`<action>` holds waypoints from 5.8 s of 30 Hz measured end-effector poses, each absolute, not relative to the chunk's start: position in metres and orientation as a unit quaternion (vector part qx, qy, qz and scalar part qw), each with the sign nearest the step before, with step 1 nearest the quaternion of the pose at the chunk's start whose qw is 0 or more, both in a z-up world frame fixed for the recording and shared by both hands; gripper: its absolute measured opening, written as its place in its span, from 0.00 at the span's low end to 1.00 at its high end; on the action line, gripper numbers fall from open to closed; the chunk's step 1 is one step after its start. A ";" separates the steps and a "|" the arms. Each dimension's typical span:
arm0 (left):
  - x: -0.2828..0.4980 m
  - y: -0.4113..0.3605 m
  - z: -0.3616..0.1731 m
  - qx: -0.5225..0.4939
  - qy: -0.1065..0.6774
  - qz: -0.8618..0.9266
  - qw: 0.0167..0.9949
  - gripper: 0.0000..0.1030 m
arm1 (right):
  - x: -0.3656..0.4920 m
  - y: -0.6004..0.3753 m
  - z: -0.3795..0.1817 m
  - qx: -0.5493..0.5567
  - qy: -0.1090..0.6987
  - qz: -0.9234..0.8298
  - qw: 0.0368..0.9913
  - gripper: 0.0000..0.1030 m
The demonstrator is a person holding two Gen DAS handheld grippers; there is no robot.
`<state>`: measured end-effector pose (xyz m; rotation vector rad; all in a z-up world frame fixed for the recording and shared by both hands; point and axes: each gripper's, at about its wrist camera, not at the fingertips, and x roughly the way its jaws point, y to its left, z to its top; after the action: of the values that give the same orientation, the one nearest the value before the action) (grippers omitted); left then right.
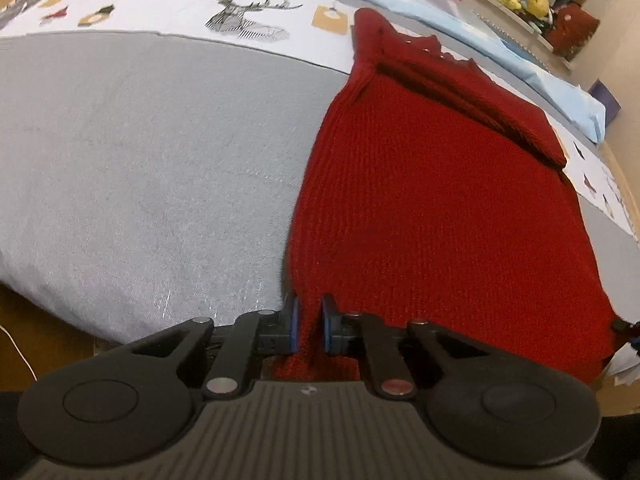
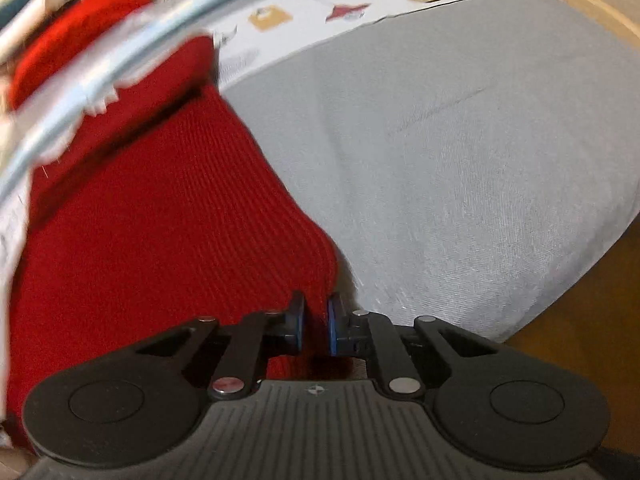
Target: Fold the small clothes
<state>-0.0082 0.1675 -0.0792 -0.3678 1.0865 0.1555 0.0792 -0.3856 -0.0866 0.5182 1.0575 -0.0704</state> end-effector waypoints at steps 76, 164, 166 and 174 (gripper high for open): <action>0.138 0.258 -0.015 -0.283 0.429 0.038 0.857 0.11 | 0.199 -0.432 -0.047 0.278 0.440 0.021 0.853 0.18; 0.104 0.207 -0.074 -0.099 0.579 -0.073 0.806 0.24 | 0.163 -0.406 -0.101 0.192 0.557 0.038 0.807 0.11; 0.100 0.204 -0.061 -0.090 0.554 -0.072 0.825 0.27 | 0.162 -0.404 -0.096 0.181 0.544 0.025 0.819 0.16; 0.097 0.195 -0.051 -0.076 0.532 -0.121 0.834 0.27 | 0.153 -0.400 -0.079 0.176 0.511 0.077 0.838 0.25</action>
<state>0.0966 0.1949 -0.0513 -0.1616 1.1274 -0.2567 0.1527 -0.4000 -0.0788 0.3723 1.0814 0.1629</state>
